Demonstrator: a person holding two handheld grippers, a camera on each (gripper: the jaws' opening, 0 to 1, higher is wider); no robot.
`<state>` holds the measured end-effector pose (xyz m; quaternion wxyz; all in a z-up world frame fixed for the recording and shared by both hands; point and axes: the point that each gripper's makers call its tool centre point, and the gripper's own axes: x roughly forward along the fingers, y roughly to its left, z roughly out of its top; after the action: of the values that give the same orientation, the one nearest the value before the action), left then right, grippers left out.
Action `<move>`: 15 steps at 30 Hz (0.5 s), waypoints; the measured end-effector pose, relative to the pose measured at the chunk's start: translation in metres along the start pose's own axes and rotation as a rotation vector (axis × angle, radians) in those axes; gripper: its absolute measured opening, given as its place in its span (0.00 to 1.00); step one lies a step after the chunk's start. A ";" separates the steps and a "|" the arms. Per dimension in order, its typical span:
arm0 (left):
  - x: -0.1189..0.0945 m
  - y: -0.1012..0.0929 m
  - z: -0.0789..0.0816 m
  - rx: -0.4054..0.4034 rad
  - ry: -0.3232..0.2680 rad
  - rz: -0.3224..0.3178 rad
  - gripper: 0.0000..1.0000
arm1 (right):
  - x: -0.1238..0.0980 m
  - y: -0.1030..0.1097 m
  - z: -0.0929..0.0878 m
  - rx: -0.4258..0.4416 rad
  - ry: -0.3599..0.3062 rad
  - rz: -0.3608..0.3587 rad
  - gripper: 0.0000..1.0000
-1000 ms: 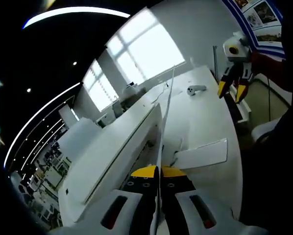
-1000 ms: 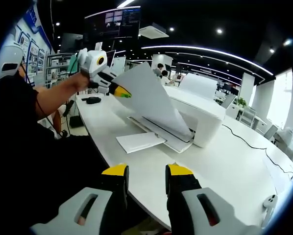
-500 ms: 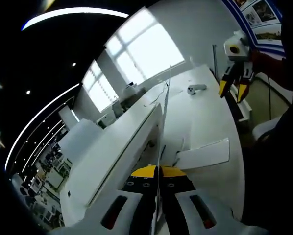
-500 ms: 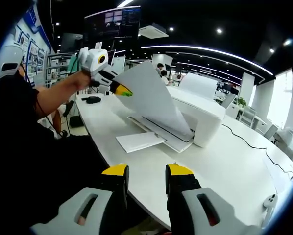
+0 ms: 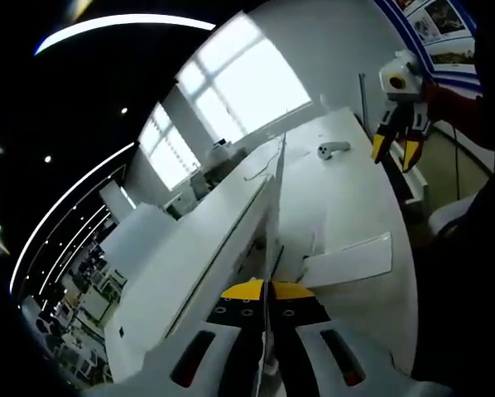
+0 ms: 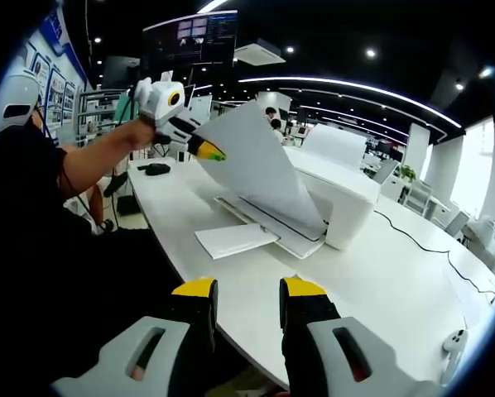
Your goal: Remove the paper from the printer output slot and place it on top of the printer
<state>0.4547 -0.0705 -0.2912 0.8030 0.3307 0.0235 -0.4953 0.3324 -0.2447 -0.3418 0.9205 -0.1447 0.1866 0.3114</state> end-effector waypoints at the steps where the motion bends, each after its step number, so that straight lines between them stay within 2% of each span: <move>1: 0.000 0.000 0.001 0.002 0.001 0.001 0.06 | 0.000 0.000 0.000 0.001 0.000 0.000 0.26; 15: 0.003 0.006 0.000 0.011 0.002 0.000 0.06 | 0.000 -0.001 -0.001 0.003 0.000 -0.004 0.26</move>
<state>0.4611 -0.0710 -0.2888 0.8011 0.3357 0.0214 -0.4950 0.3326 -0.2462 -0.3424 0.9213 -0.1438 0.1866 0.3094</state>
